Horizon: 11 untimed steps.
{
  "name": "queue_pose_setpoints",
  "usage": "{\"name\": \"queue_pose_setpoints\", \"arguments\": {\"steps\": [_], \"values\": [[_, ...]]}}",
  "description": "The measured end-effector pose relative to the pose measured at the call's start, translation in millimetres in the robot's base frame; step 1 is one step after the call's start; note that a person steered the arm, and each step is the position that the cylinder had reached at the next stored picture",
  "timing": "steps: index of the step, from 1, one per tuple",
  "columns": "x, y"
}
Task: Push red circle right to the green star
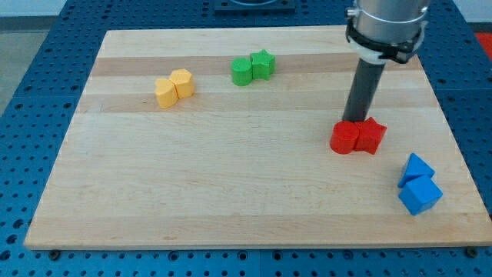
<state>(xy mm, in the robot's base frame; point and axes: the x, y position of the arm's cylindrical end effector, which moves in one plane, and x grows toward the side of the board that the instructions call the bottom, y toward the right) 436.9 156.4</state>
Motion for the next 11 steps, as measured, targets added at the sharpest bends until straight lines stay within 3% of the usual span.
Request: {"name": "queue_pose_setpoints", "arguments": {"steps": [4, 6, 8, 11], "values": [[41, 22], [-1, -1], [6, -51], [37, -47]]}}
